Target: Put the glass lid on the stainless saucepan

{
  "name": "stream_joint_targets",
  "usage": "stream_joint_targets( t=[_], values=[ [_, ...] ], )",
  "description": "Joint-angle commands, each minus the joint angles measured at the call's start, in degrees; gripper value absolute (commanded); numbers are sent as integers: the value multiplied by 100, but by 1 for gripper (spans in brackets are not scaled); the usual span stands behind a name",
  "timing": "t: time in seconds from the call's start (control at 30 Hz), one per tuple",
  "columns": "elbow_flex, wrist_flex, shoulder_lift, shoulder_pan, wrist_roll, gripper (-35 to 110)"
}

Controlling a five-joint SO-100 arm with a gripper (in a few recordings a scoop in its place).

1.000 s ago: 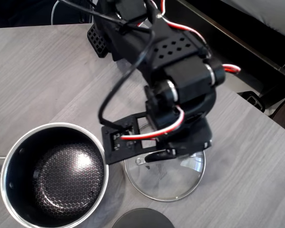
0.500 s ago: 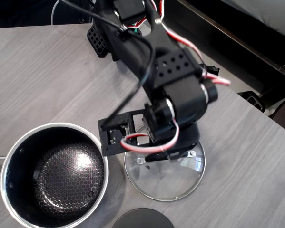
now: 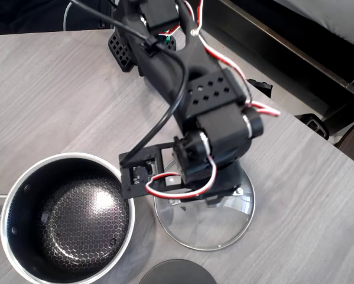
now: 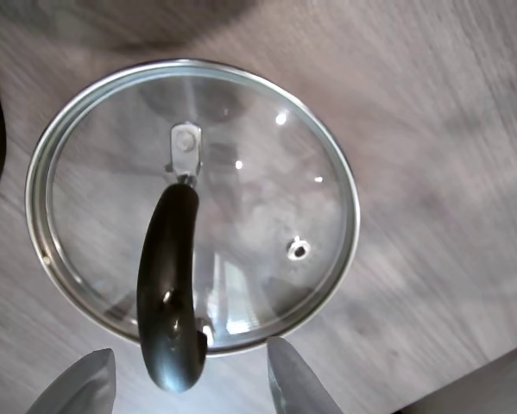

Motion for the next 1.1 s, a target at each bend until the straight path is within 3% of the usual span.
stream_joint_targets(
  t=[0.0, 0.7, 0.8, 1.07],
  values=[
    [-70, -35, -35, -18, 0, 21],
    [-202, -158, -457, -44, -44, 21],
    [-255, -167, -519, -79, -18, 0],
    [-396, -114, -694, -158, 26, 0]
  ],
)
